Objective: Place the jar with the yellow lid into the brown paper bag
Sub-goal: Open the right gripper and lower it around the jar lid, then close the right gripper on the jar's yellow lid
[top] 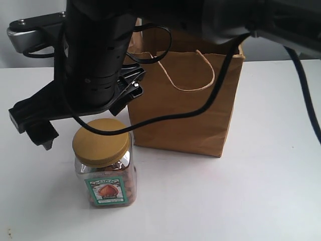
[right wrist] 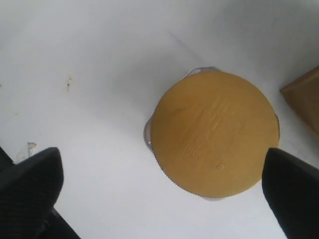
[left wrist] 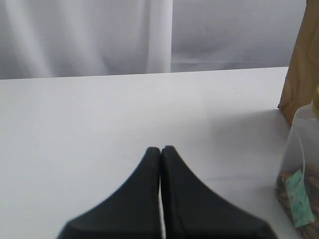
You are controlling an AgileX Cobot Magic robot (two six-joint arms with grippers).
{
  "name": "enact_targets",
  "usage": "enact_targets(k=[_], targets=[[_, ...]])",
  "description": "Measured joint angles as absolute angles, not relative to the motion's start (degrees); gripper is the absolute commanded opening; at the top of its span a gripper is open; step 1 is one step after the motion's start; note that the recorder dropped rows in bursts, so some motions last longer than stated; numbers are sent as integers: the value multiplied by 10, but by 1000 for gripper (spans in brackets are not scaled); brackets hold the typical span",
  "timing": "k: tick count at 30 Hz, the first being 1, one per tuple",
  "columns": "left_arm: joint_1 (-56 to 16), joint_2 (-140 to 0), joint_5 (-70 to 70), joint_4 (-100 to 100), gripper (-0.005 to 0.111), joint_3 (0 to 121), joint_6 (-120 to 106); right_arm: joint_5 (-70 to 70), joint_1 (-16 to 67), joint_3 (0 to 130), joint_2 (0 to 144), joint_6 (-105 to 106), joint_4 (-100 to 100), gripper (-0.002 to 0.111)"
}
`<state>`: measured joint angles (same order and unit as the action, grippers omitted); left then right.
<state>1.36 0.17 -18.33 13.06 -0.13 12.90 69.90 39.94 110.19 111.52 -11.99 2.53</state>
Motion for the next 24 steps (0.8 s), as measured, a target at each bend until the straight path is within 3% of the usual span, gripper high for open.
enact_targets(k=[24], targets=[[14,2,-183,131,1,-1,129,699,399,1102,1183,-150,-85,105]])
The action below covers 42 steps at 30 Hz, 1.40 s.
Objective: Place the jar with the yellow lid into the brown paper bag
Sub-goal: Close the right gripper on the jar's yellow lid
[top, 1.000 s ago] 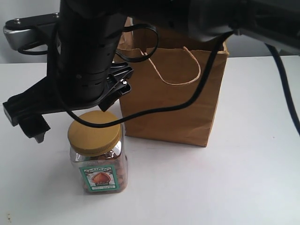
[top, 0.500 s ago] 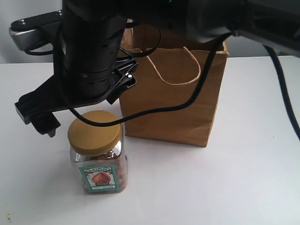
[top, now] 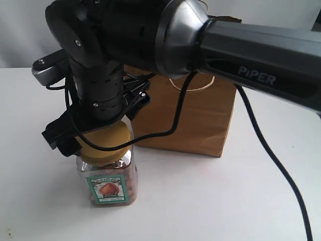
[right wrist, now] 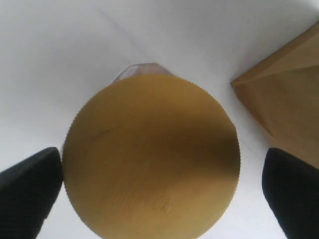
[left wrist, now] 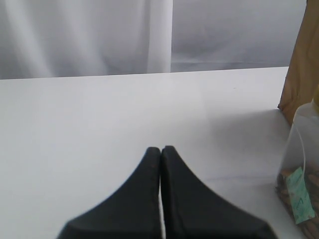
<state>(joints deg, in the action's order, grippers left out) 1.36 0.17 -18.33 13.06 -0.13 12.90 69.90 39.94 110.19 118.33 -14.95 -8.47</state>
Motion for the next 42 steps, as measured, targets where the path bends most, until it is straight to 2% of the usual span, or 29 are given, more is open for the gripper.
enact_targets(k=[26,27,28,29,31,32,33,34,35,42], targets=[[14,2,-183,131,1,-1,129,695,399,1103,1221,-171,-89,104],[14,2,-183,131,1,-1,129,695,399,1103,1221,-172,-89,100],[14,2,-183,131,1,-1,129,695,399,1103,1221,-172,-89,89],[14,2,-183,131,1,-1,129,695,399,1103,1221,-173,-89,83],[14,2,-183,131,1,-1,129,693,399,1104,1221,-180,-91,54],[14,2,-183,131,1,-1,129,693,399,1104,1221,-182,-92,33],[14,2,-183,131,1,-1,129,693,399,1104,1221,-183,-92,17],[14,2,-183,131,1,-1,129,693,399,1104,1221,-185,-92,6],[14,2,-183,131,1,-1,129,693,399,1104,1221,-186,-93,0],[14,2,-183,131,1,-1,129,701,399,1107,1193,-186,-105,0]])
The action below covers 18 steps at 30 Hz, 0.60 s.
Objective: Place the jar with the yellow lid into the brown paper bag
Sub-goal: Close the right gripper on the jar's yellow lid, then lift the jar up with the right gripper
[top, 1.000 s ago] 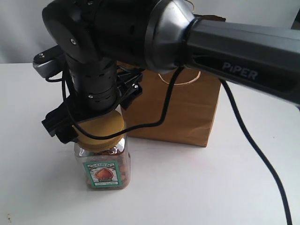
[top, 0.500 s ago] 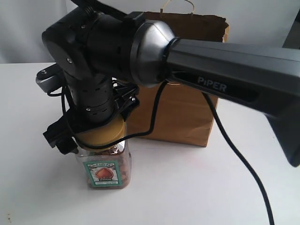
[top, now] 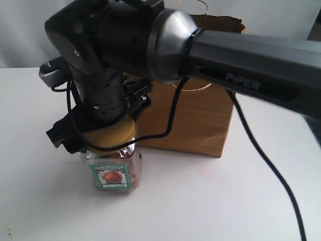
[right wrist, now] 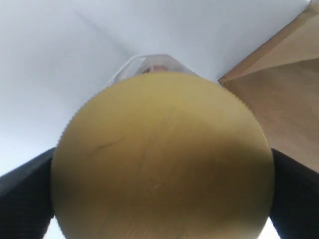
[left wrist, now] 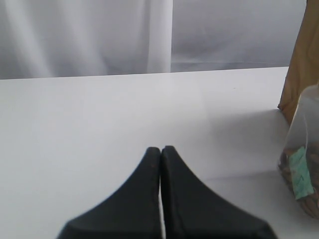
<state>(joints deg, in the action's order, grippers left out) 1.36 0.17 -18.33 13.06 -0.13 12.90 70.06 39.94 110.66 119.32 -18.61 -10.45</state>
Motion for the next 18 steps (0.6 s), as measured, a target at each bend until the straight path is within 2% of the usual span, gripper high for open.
enact_targets(k=[18], targets=[[14,2,-183,131,1,-1,129,702,399,1107,935,-134,-94,0]])
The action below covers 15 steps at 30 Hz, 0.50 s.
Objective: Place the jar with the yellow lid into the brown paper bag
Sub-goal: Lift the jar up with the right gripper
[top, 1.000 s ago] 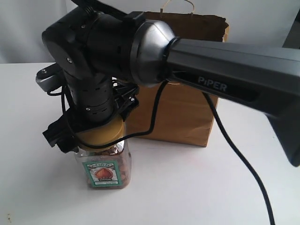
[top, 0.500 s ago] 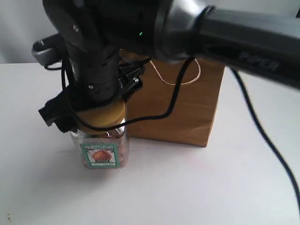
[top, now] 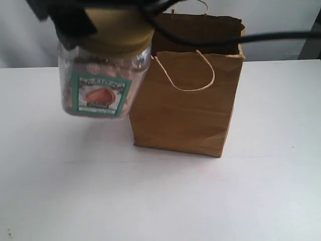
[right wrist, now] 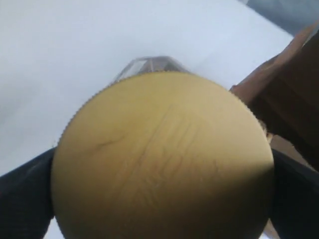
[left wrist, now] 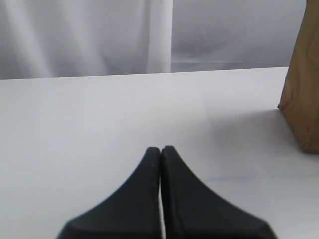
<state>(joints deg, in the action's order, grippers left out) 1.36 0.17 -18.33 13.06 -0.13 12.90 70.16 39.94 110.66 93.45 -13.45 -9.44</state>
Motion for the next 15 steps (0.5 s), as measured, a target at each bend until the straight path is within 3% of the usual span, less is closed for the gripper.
enact_targets(k=[8,15], targets=[[14,2,-183,131,1,-1,129,598,399,1107,845,-131,-150,0],[14,2,-183,131,1,-1,129,584,399,1108,843,-163,-331,0]])
